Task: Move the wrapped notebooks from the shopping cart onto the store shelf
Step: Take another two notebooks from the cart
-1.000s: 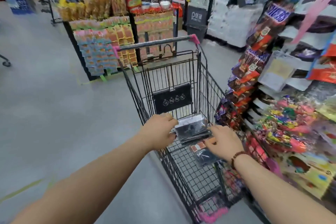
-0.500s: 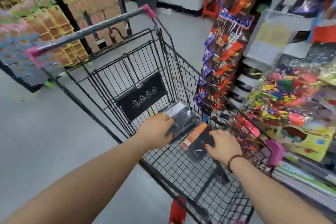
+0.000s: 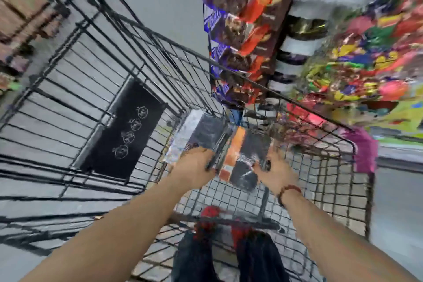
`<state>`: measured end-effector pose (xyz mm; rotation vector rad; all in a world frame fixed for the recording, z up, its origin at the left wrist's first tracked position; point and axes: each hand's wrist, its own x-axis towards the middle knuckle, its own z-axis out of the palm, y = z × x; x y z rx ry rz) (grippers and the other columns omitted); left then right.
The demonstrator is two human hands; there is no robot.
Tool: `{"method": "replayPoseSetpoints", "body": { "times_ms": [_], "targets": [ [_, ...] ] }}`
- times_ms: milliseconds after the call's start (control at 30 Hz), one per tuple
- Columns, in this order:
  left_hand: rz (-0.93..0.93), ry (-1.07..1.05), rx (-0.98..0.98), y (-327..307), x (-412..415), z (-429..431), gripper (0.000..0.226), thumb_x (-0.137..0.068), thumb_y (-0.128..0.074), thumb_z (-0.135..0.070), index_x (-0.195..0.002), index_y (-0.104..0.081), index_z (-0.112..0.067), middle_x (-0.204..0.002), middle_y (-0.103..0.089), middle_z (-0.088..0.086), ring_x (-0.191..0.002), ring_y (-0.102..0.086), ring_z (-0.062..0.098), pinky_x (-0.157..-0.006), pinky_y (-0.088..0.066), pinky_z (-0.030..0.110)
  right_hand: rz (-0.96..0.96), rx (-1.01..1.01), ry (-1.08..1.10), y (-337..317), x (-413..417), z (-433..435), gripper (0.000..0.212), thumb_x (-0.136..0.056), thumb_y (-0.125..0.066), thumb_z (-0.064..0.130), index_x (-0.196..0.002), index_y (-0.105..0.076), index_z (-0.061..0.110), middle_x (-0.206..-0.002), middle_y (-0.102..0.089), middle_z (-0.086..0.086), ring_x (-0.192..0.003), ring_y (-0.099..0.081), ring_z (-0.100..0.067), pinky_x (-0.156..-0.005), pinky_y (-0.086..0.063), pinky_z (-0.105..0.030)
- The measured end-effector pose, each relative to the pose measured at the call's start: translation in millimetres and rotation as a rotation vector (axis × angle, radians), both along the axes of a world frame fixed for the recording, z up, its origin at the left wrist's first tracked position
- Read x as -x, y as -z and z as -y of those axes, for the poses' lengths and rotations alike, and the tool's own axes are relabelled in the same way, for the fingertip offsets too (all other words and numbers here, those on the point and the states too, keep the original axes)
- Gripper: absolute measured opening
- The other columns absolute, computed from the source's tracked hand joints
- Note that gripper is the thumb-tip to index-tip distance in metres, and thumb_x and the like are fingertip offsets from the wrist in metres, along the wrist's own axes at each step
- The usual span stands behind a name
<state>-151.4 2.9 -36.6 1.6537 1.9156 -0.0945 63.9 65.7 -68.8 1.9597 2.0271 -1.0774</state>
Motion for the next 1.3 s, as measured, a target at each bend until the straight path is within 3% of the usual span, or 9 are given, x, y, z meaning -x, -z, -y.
{"method": "replayPoseSetpoints", "body": {
  "times_ms": [300,400,600,733,933,1033,1133,1200,1300],
  "targets": [
    [0.217,-0.027,0.129,98,14,-34,0.050,-0.085,-0.063,-0.028,-0.131,-0.052,-0.013,-0.126,-0.053,0.012,-0.122,-0.048,0.028,-0.098,-0.038,0.024,-0.160,0.134,0.529,75,37,15,0.066,-0.067,-0.079,0.045,-0.113,-0.051,0.007,-0.103,-0.061,-0.011,-0.094,-0.060,-0.029,-0.081,-0.052,-0.038],
    [0.295,-0.090,0.108,121,18,-34,0.048,-0.085,-0.065,-0.028,-0.130,-0.054,-0.014,-0.125,-0.055,0.011,-0.117,-0.052,0.024,-0.091,-0.037,0.020,-0.207,0.089,0.689,99,42,16,0.082,-0.049,-0.072,0.069,-0.108,-0.053,0.015,-0.104,-0.064,-0.006,-0.087,-0.064,-0.023,-0.078,-0.055,-0.037],
    [0.384,-0.137,0.052,139,18,-34,0.040,-0.086,-0.064,-0.025,-0.124,-0.057,-0.016,-0.111,-0.059,0.002,-0.095,-0.057,0.010,-0.084,-0.047,0.022,-0.311,0.030,0.750,114,29,19,0.024,-0.080,-0.073,0.029,-0.089,-0.059,0.012,-0.065,-0.057,0.009,-0.044,-0.056,0.005,-0.036,-0.034,-0.006],
    [0.443,-0.168,0.018,144,19,-31,0.035,-0.085,-0.064,-0.024,-0.119,-0.061,-0.017,-0.109,-0.063,0.002,-0.094,-0.062,0.012,-0.086,-0.054,0.032,-0.324,-0.045,0.816,116,20,27,0.019,-0.081,-0.071,0.028,-0.081,-0.057,0.014,-0.065,-0.057,0.005,-0.061,-0.056,-0.016,-0.049,-0.038,-0.019],
    [0.579,-0.286,0.054,137,15,-30,0.032,-0.086,-0.064,-0.026,-0.118,-0.060,-0.020,-0.104,-0.065,-0.004,-0.075,-0.060,0.011,-0.072,-0.055,0.038,-0.308,-0.198,0.888,101,20,38,0.014,-0.090,-0.059,0.022,-0.094,-0.053,0.009,-0.069,-0.054,0.006,-0.061,-0.051,-0.009,-0.050,-0.034,-0.022],
    [0.645,-0.417,0.092,130,7,-32,0.029,-0.088,-0.062,-0.025,-0.116,-0.059,-0.017,-0.096,-0.061,-0.014,-0.079,-0.058,0.007,-0.080,-0.052,0.036,-0.455,-0.162,0.942,93,35,43,0.008,-0.093,-0.055,0.020,-0.088,-0.052,0.014,-0.069,-0.054,0.004,-0.064,-0.052,-0.016,-0.056,-0.041,-0.028],
    [0.701,-0.557,0.124,127,-2,-30,0.049,-0.082,-0.061,-0.052,-0.107,-0.062,-0.011,-0.092,-0.068,0.005,-0.079,-0.064,0.020,-0.080,-0.055,0.044,-0.605,-0.099,0.963,82,61,44,0.006,-0.094,-0.053,0.020,-0.094,-0.055,0.015,-0.081,-0.060,-0.003,-0.071,-0.056,-0.017,-0.065,-0.048,-0.032],
    [0.686,-0.655,0.096,126,-4,-27,0.060,-0.077,-0.057,-0.065,-0.102,-0.060,-0.010,-0.090,-0.069,0.013,-0.079,-0.065,0.025,-0.078,-0.056,0.047,-0.654,-0.073,0.912,79,76,44,0.006,-0.095,-0.051,0.021,-0.093,-0.052,0.015,-0.082,-0.058,-0.003,-0.070,-0.053,-0.015,-0.067,-0.048,-0.027],
    [0.629,-0.748,-0.059,124,3,-28,0.035,-0.088,-0.057,-0.044,-0.084,-0.061,-0.010,-0.074,-0.064,0.008,-0.066,-0.061,0.025,-0.070,-0.056,0.051,-0.642,-0.062,0.778,77,85,38,0.013,-0.096,-0.049,0.021,-0.084,-0.047,0.016,-0.071,-0.047,0.005,-0.060,-0.043,-0.005,-0.055,-0.037,-0.008]
  ]
}}
